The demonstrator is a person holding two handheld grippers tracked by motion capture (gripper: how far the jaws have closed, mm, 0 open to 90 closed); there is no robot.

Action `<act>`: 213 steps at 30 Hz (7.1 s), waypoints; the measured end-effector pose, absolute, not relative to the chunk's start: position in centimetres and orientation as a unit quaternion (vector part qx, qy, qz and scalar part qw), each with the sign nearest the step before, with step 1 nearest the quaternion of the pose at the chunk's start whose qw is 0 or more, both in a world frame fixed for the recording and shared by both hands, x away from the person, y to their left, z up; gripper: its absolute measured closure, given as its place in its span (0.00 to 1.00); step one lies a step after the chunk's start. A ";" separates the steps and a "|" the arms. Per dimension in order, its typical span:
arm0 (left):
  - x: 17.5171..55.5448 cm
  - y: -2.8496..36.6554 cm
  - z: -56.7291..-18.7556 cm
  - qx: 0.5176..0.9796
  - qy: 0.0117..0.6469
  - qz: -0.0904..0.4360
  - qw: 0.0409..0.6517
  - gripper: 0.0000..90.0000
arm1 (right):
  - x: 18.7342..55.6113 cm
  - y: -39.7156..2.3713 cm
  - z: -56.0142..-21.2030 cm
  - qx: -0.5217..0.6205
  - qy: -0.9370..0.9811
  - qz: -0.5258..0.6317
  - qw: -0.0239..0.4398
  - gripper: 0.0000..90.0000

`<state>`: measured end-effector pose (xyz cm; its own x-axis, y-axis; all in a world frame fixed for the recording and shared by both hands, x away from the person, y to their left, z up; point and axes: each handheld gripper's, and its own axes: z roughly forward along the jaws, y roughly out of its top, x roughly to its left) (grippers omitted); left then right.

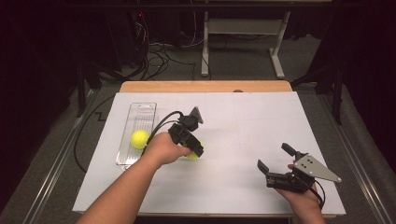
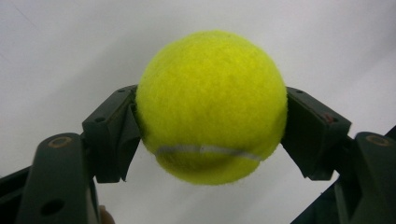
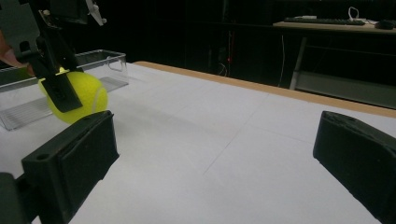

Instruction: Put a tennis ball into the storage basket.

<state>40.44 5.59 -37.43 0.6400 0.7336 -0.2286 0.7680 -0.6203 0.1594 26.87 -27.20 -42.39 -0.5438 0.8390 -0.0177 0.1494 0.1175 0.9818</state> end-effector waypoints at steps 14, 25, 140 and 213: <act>39.7 6.5 -38.2 0.894 0.423 -0.078 0.123 0.30 | 27.1 -27.2 -42.6 0.362 0.684 0.554 0.307 0.00; 38.9 7.2 -37.5 0.895 0.420 -0.082 0.129 0.30 | 27.0 -27.2 -42.6 0.363 0.683 0.553 0.310 0.00; 37.0 22.7 -33.6 0.838 0.536 -0.041 0.095 0.30 | 27.0 -27.1 -42.6 0.366 0.682 0.552 0.309 0.00; 37.5 21.0 -34.5 0.835 0.542 -0.029 0.089 0.01 | 26.9 -27.2 -42.5 0.365 0.681 0.554 0.311 0.00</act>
